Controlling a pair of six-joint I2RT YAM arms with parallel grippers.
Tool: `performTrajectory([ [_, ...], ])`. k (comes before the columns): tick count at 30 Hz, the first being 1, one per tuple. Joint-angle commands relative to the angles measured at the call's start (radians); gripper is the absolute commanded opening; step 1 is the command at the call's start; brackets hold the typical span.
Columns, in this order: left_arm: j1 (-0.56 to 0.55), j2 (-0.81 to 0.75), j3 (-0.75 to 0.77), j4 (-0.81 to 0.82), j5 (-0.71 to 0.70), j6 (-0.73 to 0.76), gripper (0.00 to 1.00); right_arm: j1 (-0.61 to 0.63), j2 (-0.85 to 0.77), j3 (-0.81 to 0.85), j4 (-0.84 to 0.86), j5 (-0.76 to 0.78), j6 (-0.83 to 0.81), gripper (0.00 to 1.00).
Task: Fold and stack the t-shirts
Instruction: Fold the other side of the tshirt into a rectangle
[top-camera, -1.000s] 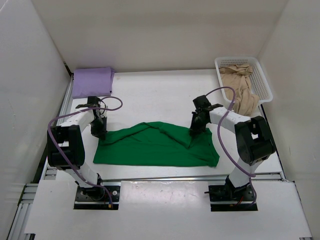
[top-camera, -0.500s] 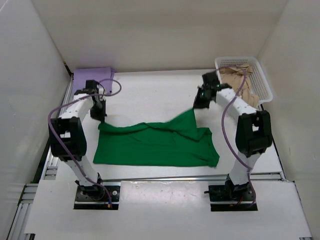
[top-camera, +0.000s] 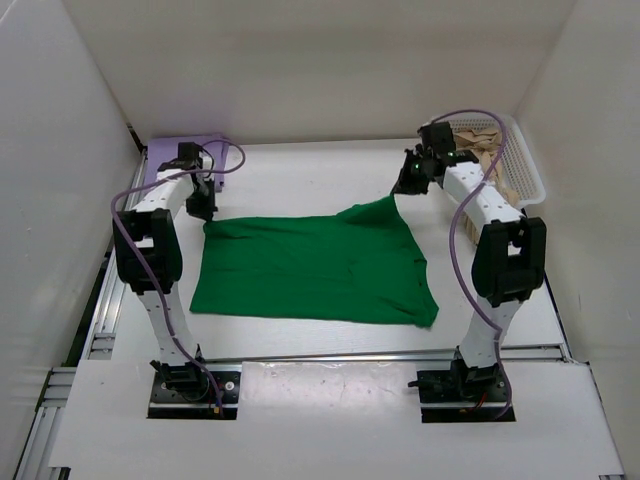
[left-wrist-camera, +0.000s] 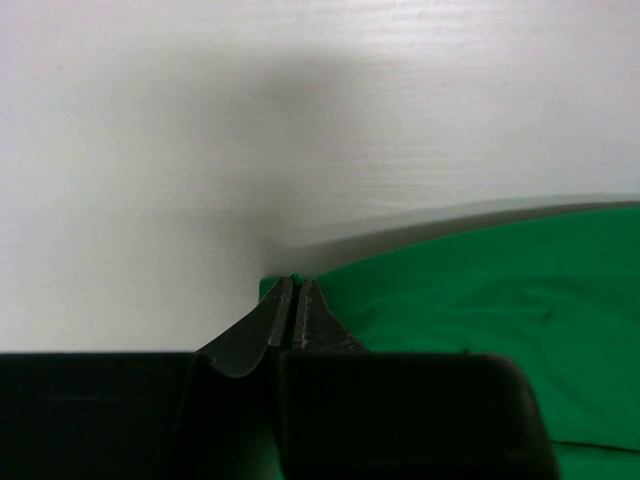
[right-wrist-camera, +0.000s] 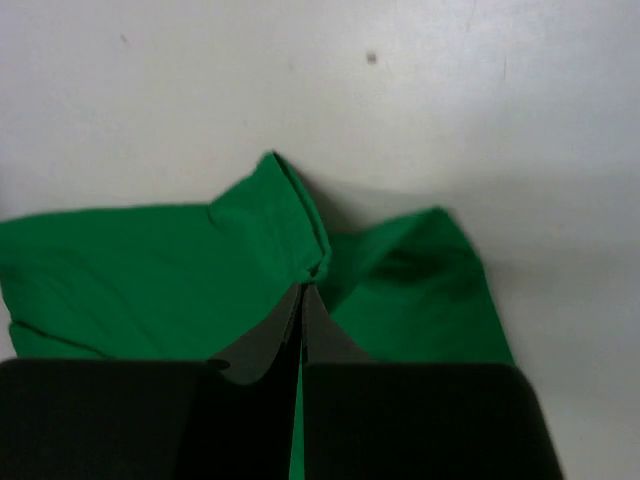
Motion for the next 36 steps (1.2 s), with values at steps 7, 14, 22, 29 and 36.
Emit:
performTrajectory([
  [7,0.0,-0.184,-0.165,0.033,-0.009,0.0,0.1,-0.002,-0.329,-0.406,0.102,-0.024,0.013,0.0],
  [14,0.039,-0.238,-0.272,0.068,-0.041,0.0,0.12,-0.031,-0.472,-0.627,0.125,0.031,0.067,0.0],
  [22,0.039,-0.268,-0.301,0.068,-0.05,0.0,0.13,-0.031,-0.533,-0.681,0.125,0.065,0.09,0.0],
  [29,0.039,-0.317,-0.395,0.077,-0.016,0.0,0.2,-0.031,-0.534,-0.767,0.148,0.011,0.13,0.0],
  [36,0.039,-0.437,-0.478,0.077,0.028,0.0,0.36,-0.041,-0.524,-0.788,0.158,0.021,0.13,0.0],
])
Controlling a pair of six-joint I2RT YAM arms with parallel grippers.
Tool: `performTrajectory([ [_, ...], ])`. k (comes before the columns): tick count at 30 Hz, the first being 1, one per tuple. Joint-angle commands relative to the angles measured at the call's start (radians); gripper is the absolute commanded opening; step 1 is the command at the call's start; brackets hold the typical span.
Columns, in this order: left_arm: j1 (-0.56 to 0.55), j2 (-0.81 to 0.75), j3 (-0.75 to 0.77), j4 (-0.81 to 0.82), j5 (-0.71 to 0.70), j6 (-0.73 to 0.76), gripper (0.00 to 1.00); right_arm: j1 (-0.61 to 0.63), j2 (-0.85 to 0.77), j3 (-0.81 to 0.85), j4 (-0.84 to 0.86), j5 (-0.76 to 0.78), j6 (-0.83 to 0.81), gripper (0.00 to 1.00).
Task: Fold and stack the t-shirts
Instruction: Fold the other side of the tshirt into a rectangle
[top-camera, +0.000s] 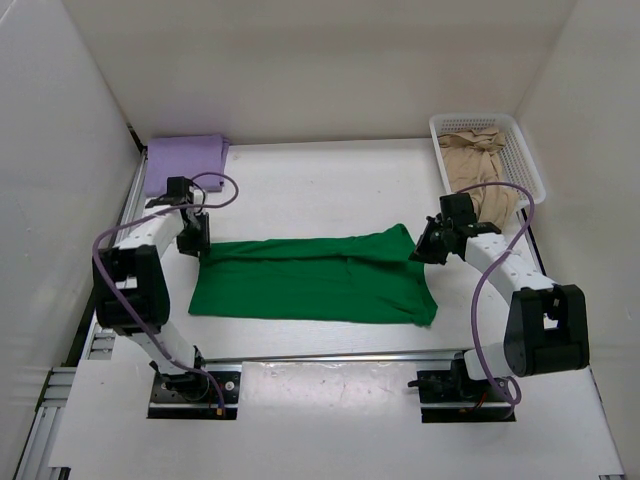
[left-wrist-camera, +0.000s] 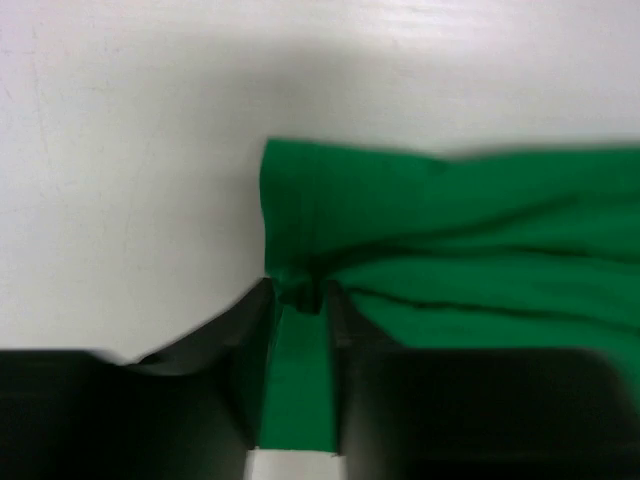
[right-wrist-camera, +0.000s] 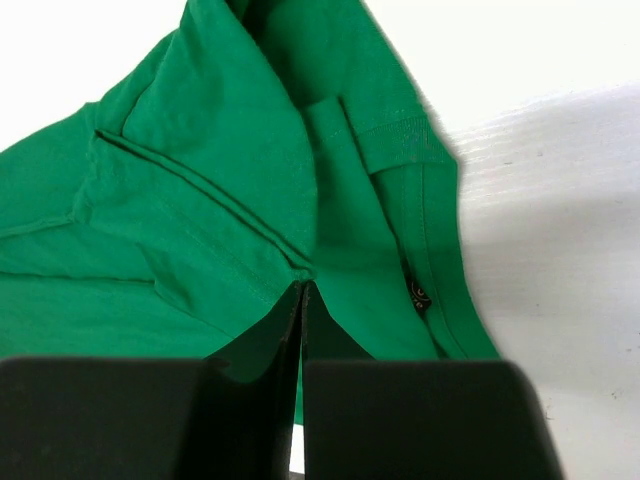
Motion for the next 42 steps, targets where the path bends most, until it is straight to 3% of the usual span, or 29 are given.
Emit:
performTrajectory([
  [1,0.004,-0.142,-0.058,0.0,0.047,-0.002,0.45,-0.007,-0.012,-0.009,0.033,-0.005,0.007,0.0],
  [3,0.004,-0.191,-0.089,-0.023,0.06,-0.002,0.52,-0.007,-0.003,-0.009,0.033,-0.005,0.007,0.0],
  [7,0.024,-0.202,-0.05,-0.157,0.13,-0.002,0.53,-0.007,0.006,-0.009,0.033,-0.015,0.007,0.0],
  [11,-0.005,-0.103,0.076,-0.157,0.166,-0.002,0.55,-0.007,0.017,-0.009,0.033,-0.024,0.007,0.0],
  [13,-0.063,-0.017,0.118,-0.148,0.118,-0.002,0.55,-0.007,0.017,-0.009,0.033,-0.024,0.007,0.0],
  [15,-0.103,0.034,0.129,-0.097,0.066,-0.002,0.54,-0.007,0.026,0.0,0.033,-0.024,0.007,0.0],
  [18,-0.148,0.115,0.129,-0.077,-0.02,-0.002,0.44,-0.007,0.026,0.0,0.033,-0.024,-0.002,0.0],
  [23,-0.237,0.017,0.328,-0.068,0.255,-0.002,0.51,-0.007,0.075,-0.012,0.024,-0.056,-0.002,0.0],
  [25,-0.37,0.017,0.435,-0.068,0.311,-0.002,0.57,-0.007,0.111,-0.03,0.024,-0.067,0.019,0.0],
  [30,-0.643,0.271,0.669,-0.077,0.345,-0.002,0.57,0.006,0.164,-0.05,0.024,-0.058,0.042,0.0],
  [33,-0.726,0.441,0.812,-0.077,0.354,-0.002,0.57,0.015,0.174,-0.072,0.024,-0.058,0.064,0.0],
  [37,-0.777,0.606,0.978,-0.077,0.39,-0.002,0.57,0.015,0.174,-0.081,0.042,-0.058,0.073,0.0],
  [42,-0.811,0.695,1.046,-0.077,0.353,-0.002,0.55,0.015,0.174,-0.092,0.042,-0.058,0.082,0.0],
])
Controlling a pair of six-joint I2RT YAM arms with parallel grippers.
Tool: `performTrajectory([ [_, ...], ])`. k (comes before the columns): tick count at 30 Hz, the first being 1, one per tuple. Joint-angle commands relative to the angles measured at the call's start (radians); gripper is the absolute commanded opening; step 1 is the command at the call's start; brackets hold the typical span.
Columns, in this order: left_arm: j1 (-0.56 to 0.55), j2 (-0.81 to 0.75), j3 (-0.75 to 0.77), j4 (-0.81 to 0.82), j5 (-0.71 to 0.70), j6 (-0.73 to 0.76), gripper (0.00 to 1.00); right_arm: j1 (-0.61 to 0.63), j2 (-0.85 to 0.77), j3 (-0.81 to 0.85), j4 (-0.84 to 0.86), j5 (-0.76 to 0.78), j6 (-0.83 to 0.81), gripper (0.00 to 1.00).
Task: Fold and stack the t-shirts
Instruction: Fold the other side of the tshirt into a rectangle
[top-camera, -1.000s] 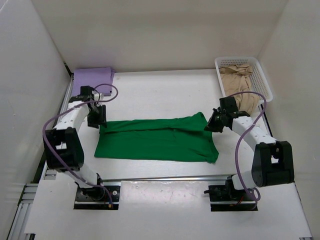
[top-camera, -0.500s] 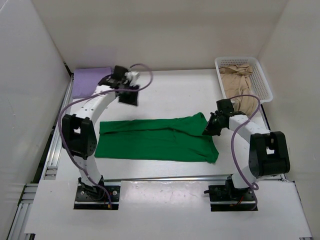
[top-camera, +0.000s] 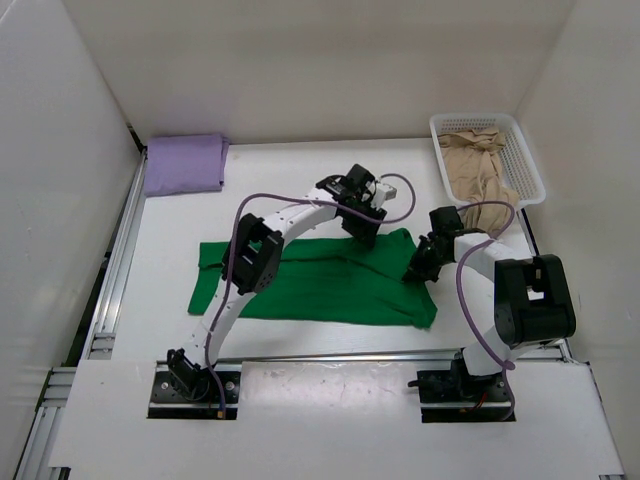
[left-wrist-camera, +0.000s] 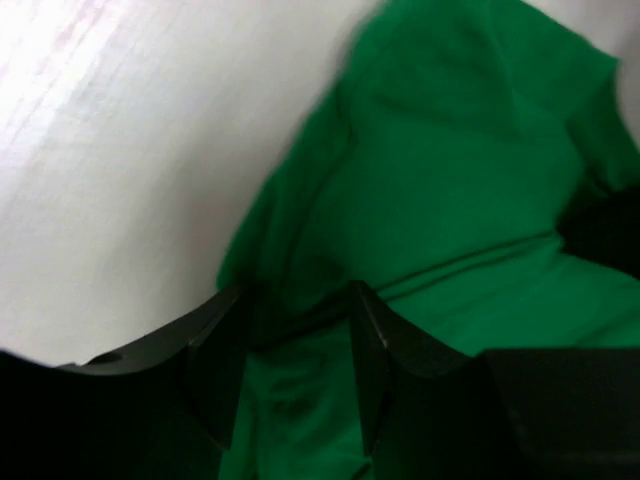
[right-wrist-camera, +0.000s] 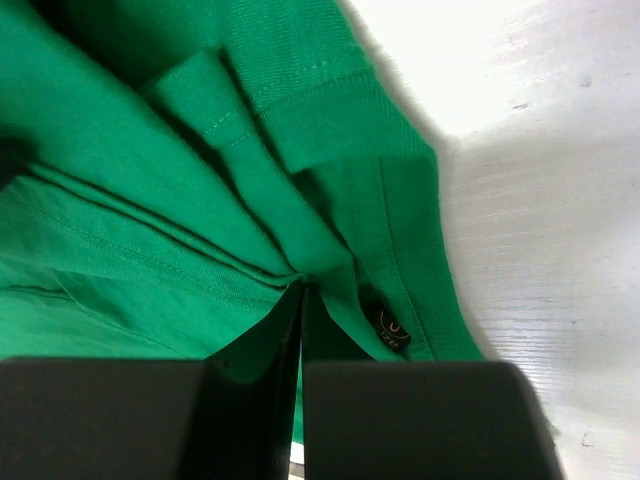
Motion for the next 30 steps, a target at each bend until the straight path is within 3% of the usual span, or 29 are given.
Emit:
performTrajectory([
  [1,-0.005,-0.048,0.069,-0.03,-0.017,0.0,0.53,0.007,0.002,-0.02,0.01,-0.002,0.015,0.0],
  [10,-0.014,-0.118,-0.018,-0.021,-0.044,0.0,0.48,-0.003,0.002,-0.029,0.02,-0.002,0.006,0.0],
  [20,-0.014,-0.197,0.002,-0.021,-0.055,0.0,0.59,-0.003,0.002,-0.029,0.02,-0.002,-0.013,0.0],
  [26,-0.014,-0.215,-0.125,-0.021,-0.046,0.0,0.47,-0.003,0.002,-0.02,0.02,-0.002,-0.013,0.0],
  [30,-0.014,-0.215,-0.159,-0.021,-0.046,0.0,0.46,-0.003,0.002,-0.02,0.02,-0.002,-0.022,0.0],
])
